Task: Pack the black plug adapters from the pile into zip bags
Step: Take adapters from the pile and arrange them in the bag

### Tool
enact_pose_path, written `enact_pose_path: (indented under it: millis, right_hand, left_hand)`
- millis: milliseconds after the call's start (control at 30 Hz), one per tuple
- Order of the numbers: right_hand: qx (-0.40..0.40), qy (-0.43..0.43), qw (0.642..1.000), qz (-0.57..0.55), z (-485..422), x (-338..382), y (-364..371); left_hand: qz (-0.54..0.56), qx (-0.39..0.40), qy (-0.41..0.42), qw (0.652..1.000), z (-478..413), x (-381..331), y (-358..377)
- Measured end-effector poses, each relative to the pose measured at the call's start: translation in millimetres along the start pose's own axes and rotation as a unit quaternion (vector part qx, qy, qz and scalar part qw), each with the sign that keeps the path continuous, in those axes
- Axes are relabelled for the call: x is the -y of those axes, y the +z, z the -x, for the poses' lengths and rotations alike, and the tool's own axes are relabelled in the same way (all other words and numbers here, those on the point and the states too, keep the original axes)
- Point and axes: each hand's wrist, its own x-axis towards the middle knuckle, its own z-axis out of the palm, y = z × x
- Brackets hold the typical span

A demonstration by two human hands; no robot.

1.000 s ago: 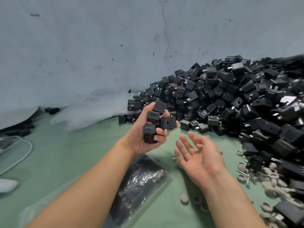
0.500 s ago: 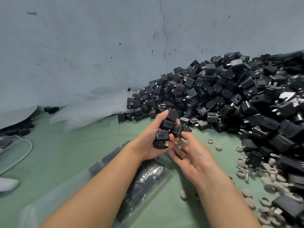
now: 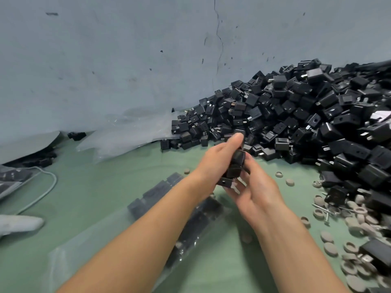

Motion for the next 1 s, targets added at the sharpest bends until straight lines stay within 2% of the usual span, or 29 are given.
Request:
enact_pose_path:
  millis: [67, 167, 367, 467, 533, 600, 733, 800, 900, 1000]
  right_hand:
    - [0.042, 0.029, 0.996, -0.071, 9, -2, 10]
    - [0.102, 0.004, 0.976, -0.193, 23, -9, 20]
    - [0.148, 0.062, 0.969, -0.189, 43, -28, 24]
    - [0.140, 0.088, 0.969, -0.186, 47, -40, 24]
    - [0.147, 0.101, 0.966, -0.185, 51, -46, 24]
    - [0.164, 0.106, 0.965, -0.178, 53, -50, 26]
    - [0.110, 0.116, 0.966, -0.202, 50, -55, 29]
    - [0.090, 0.136, 0.962, -0.220, 51, -56, 32]
    - [0.061, 0.144, 0.960, -0.231, 51, -60, 34]
    - [0.054, 0.140, 0.966, -0.209, 55, -61, 35]
  left_hand:
    - [-0.140, -0.079, 0.104, 0.982, 14, -1, 9]
    - [-0.324, -0.132, 0.205, 0.914, 39, 4, 16]
    - [-0.375, -0.241, 0.249, 0.860, 75, 13, 0]
    - [-0.369, -0.267, 0.270, 0.848, 85, 19, -9]
    - [-0.349, -0.275, 0.266, 0.856, 90, 21, -14]
    - [-0.310, -0.262, 0.248, 0.879, 97, 21, -17]
    - [-0.152, -0.247, 0.223, 0.931, 121, 10, -22]
    - [-0.089, -0.297, 0.243, 0.919, 141, 2, -38]
    - [-0.089, -0.390, 0.248, 0.882, 183, 6, -84]
    - [-0.103, -0.477, 0.145, 0.861, 223, 30, -139]
